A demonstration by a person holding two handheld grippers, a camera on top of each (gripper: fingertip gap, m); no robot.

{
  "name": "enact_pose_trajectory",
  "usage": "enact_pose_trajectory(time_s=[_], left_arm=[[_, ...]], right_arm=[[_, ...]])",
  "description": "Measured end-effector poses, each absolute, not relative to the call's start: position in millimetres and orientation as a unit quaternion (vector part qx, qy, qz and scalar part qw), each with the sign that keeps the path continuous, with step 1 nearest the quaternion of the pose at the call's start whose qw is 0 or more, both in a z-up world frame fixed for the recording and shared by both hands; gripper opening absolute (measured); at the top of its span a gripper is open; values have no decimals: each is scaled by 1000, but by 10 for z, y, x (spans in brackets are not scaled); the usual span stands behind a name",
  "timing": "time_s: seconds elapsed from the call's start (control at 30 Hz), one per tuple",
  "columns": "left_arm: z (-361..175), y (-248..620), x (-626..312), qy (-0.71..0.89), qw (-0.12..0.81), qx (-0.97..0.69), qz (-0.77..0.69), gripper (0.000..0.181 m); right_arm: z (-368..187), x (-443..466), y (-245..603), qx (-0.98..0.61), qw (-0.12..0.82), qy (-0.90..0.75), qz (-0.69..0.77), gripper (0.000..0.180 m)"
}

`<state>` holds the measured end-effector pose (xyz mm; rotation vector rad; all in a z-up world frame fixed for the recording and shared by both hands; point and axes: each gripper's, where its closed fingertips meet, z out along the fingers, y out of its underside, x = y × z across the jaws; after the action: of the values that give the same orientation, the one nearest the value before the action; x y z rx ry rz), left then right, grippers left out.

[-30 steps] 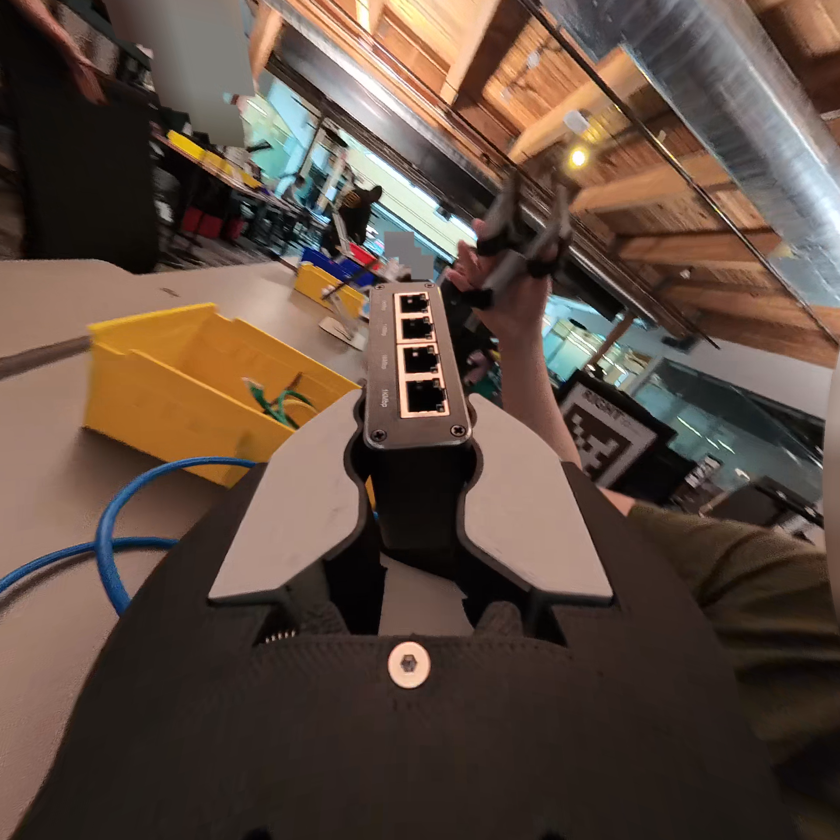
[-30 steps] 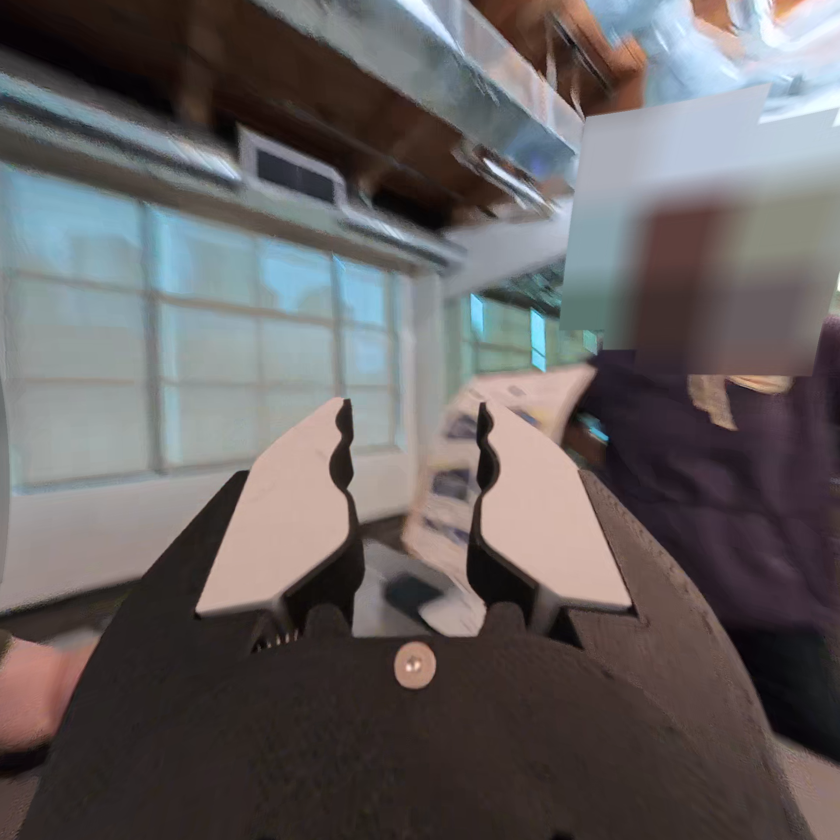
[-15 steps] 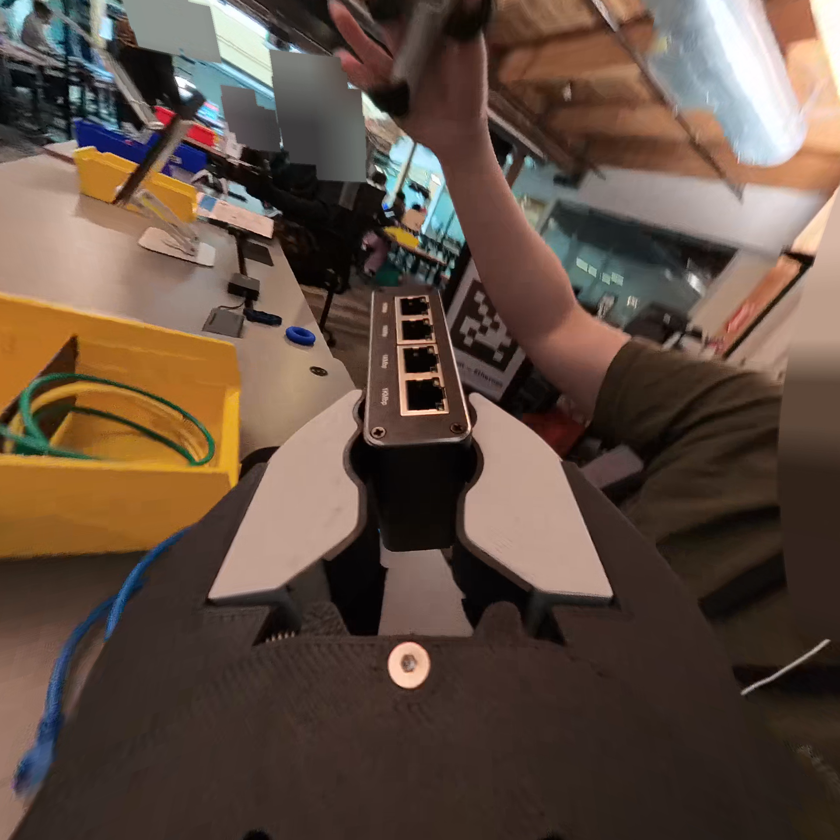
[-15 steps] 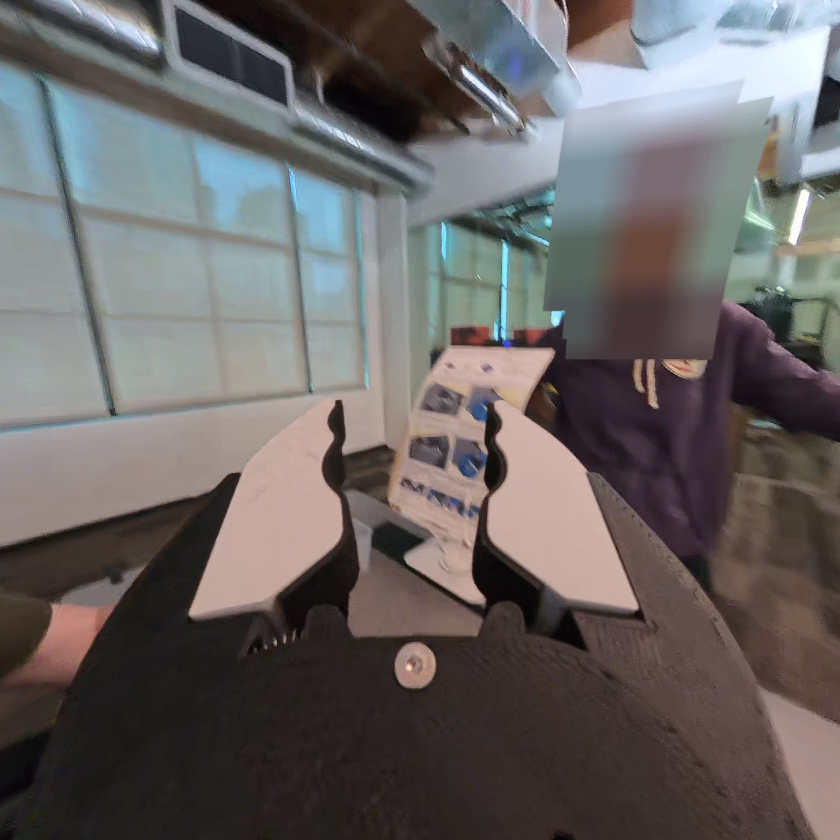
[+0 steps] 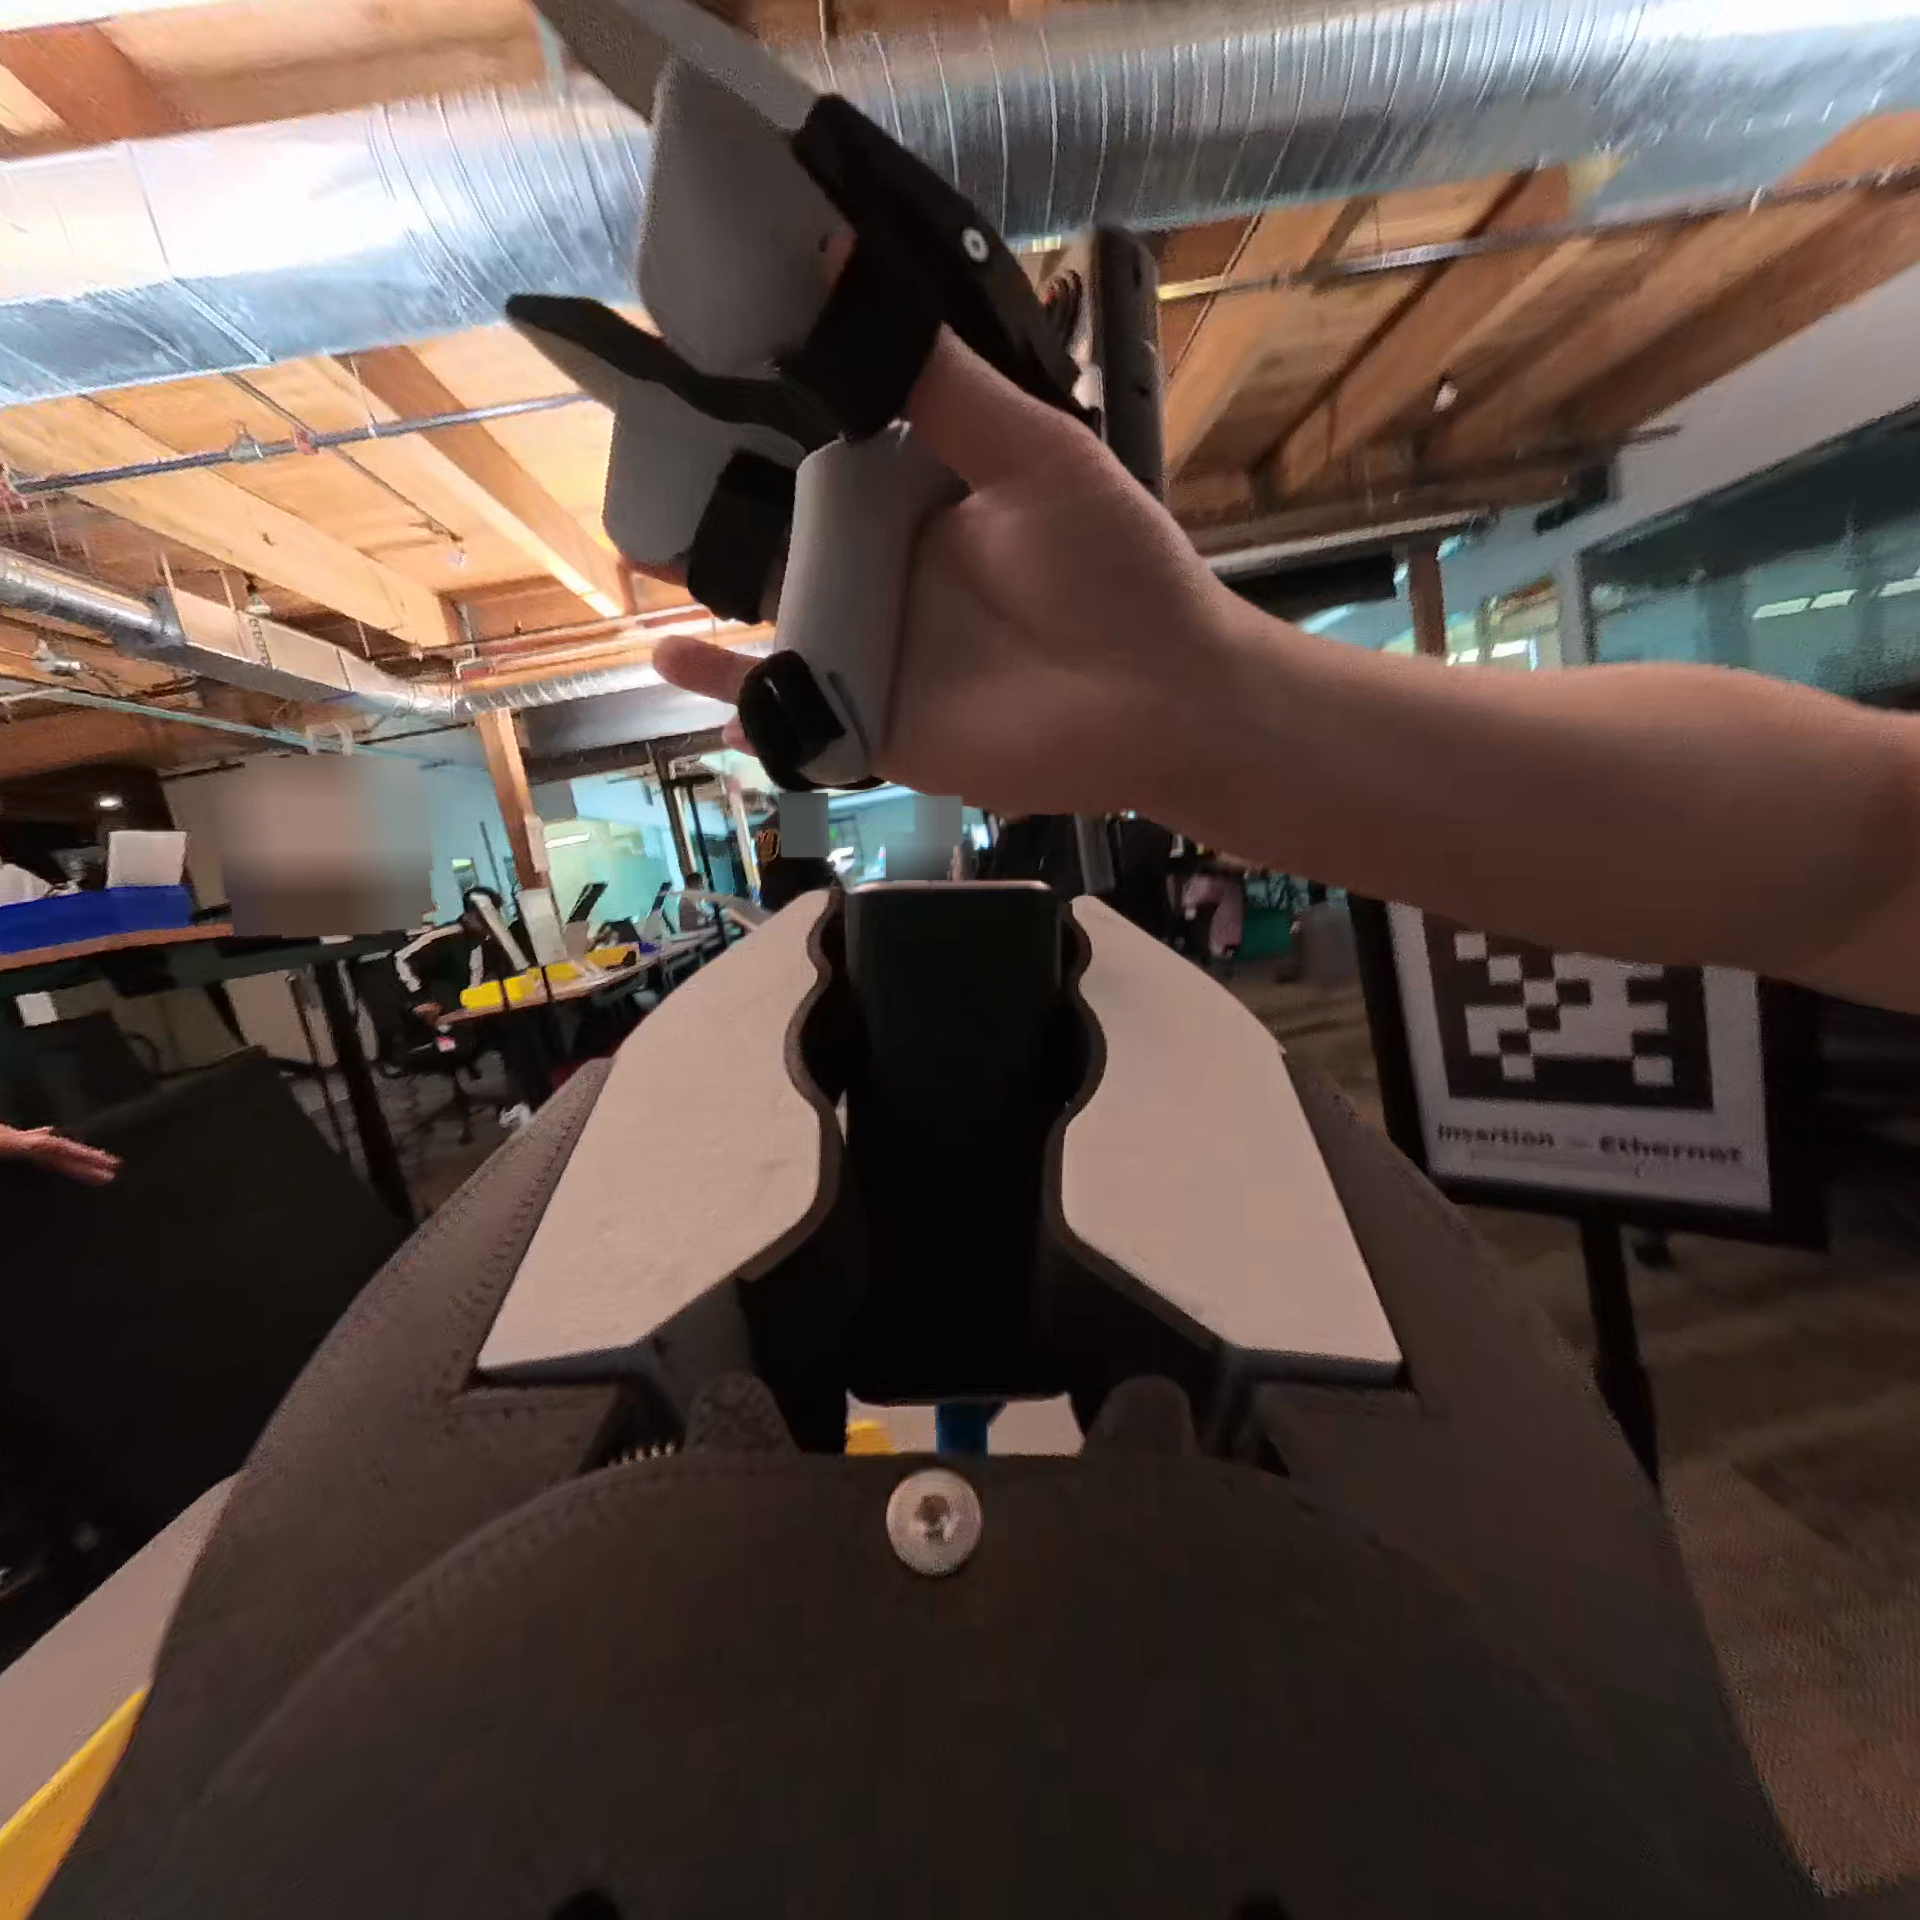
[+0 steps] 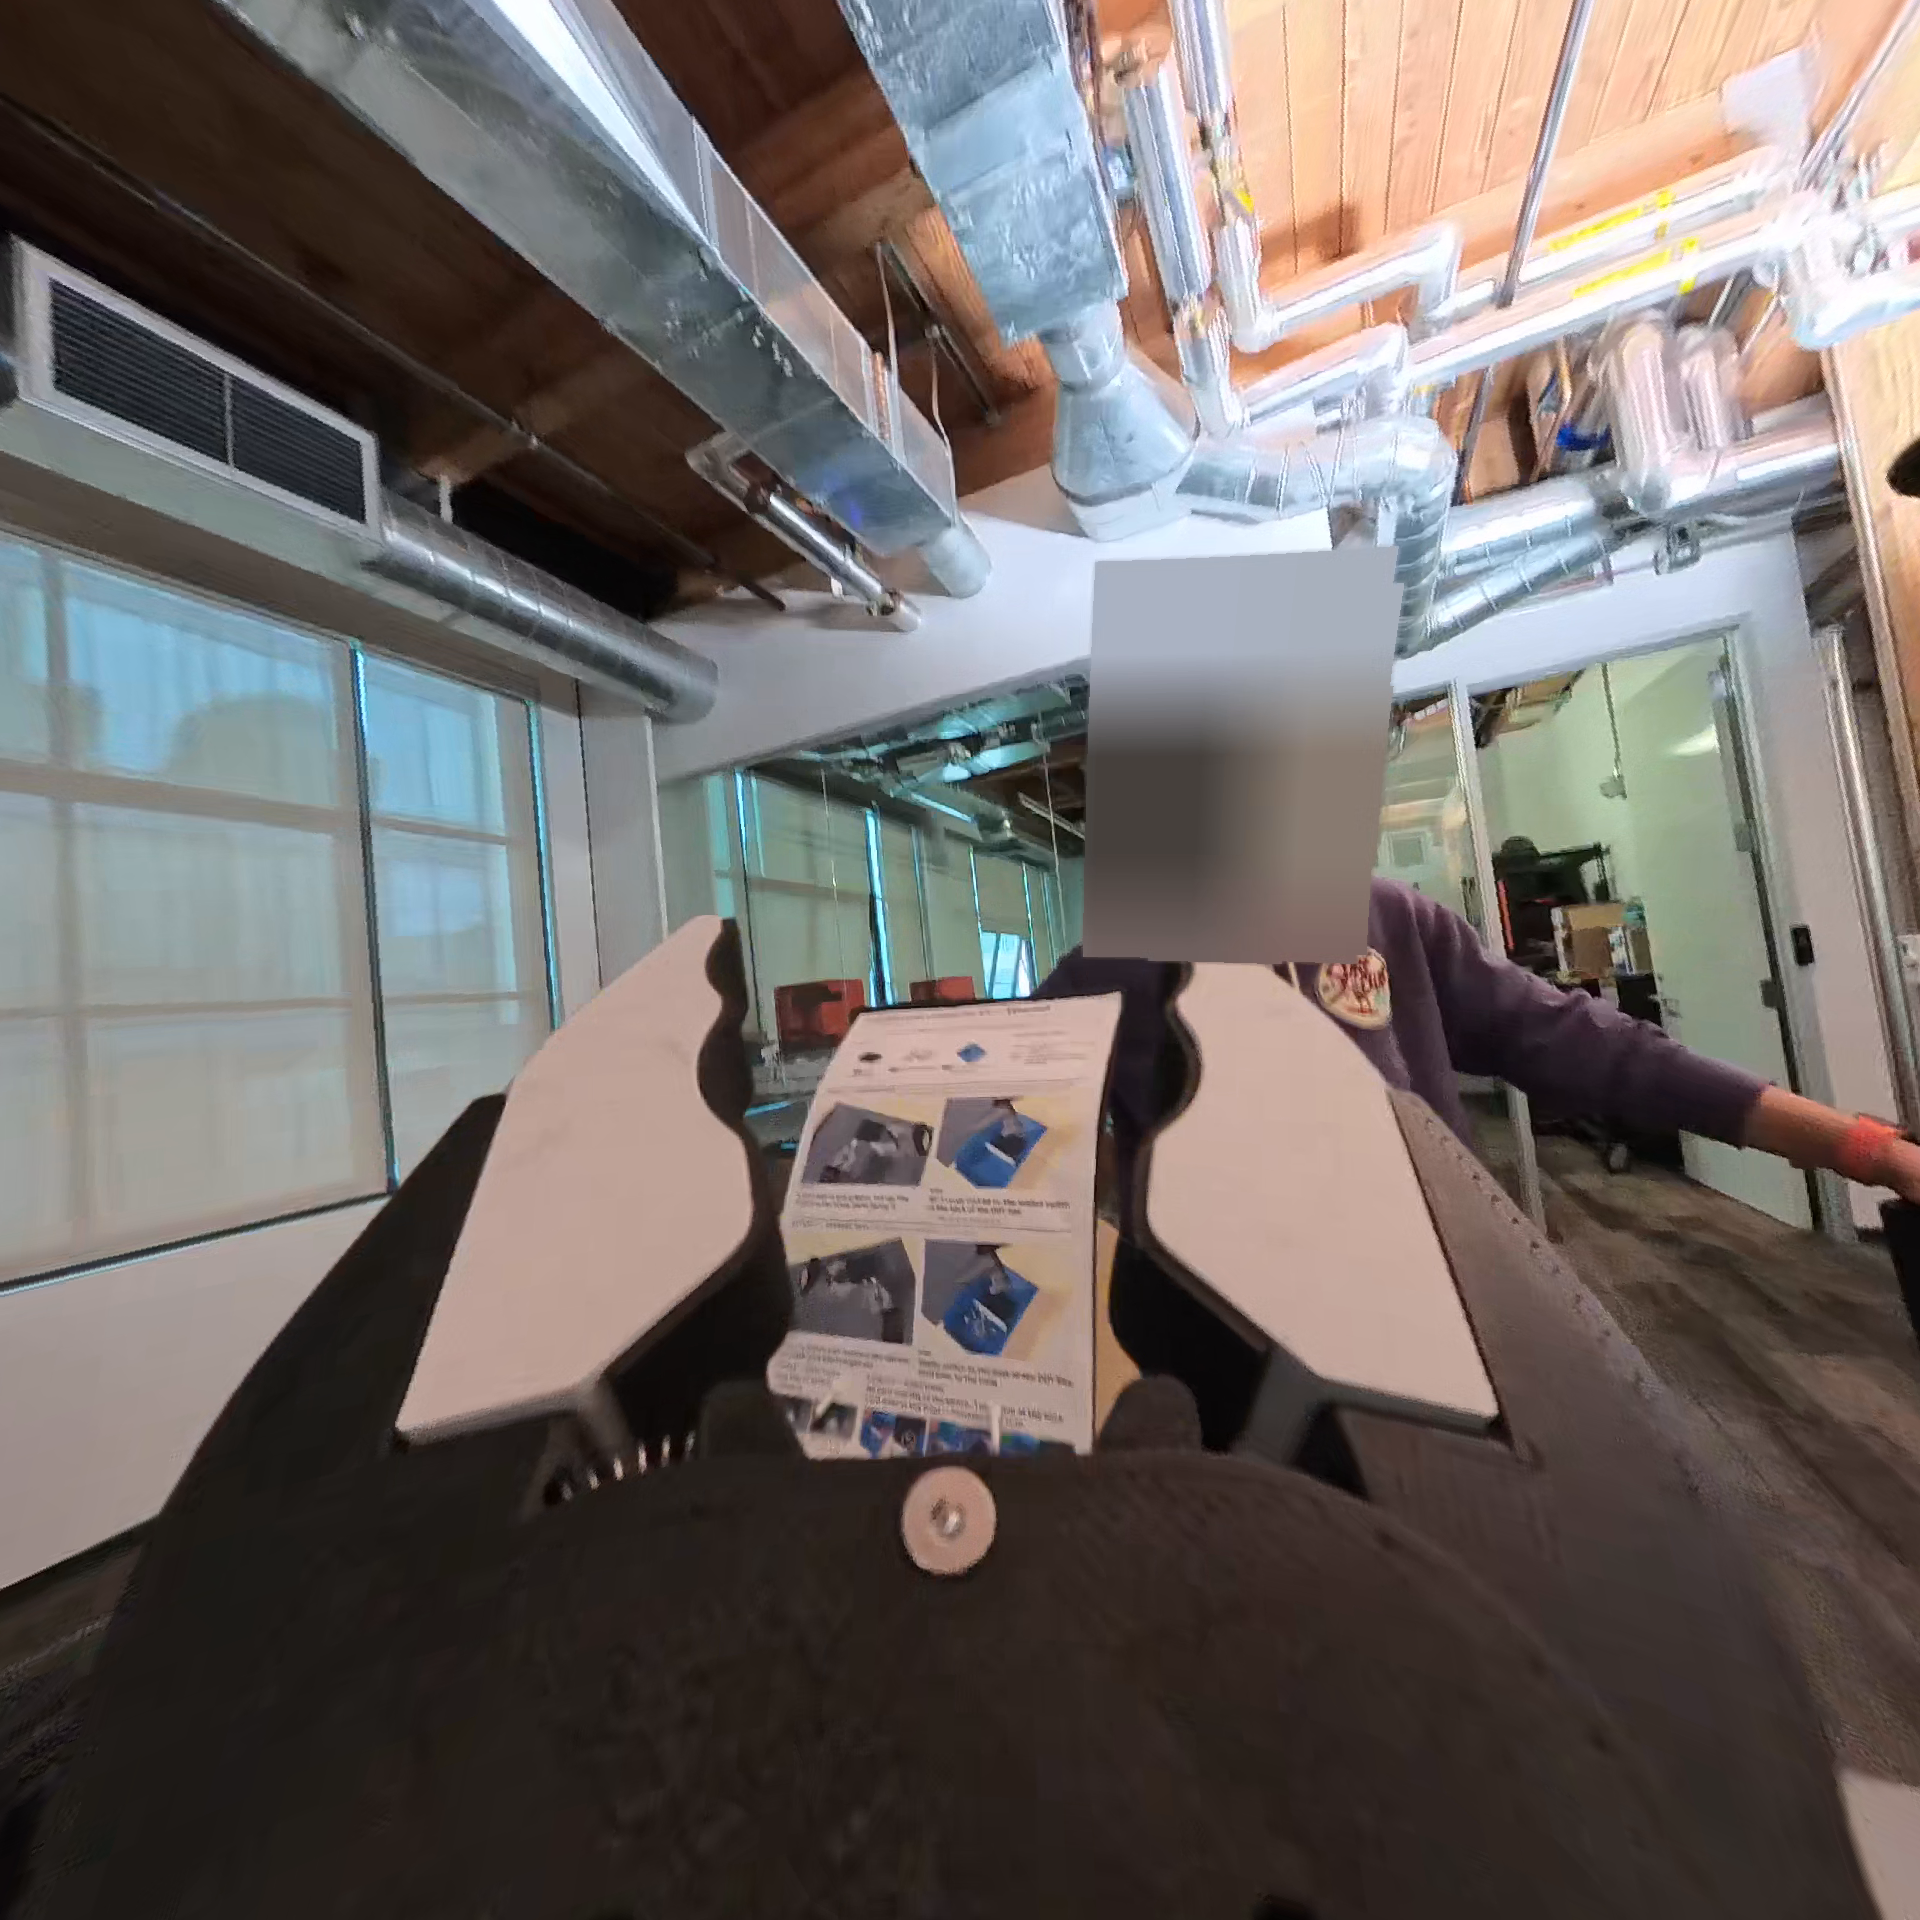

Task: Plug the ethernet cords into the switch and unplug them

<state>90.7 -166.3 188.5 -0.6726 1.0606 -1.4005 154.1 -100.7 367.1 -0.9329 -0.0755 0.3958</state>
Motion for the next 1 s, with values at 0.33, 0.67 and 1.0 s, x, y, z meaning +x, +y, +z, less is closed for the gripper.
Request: enact_pose_trajectory(time_s=[0.33, 0.67, 1.0], left_arm=[[2149, -1836, 1062, 471, 564, -263, -625, 37], [1869, -2052, 1175, 576, 608, -230, -495, 36], [1784, -2066, 1072, 624, 628, -177, -431, 36]], right_arm=[[3610, 1315, -1099, -450, 871, -48, 194, 75], [3708, 1217, -1160, -438, 885, -67, 143, 76], [3593, 1286, -1112, -462, 868, -53, 174, 76]])
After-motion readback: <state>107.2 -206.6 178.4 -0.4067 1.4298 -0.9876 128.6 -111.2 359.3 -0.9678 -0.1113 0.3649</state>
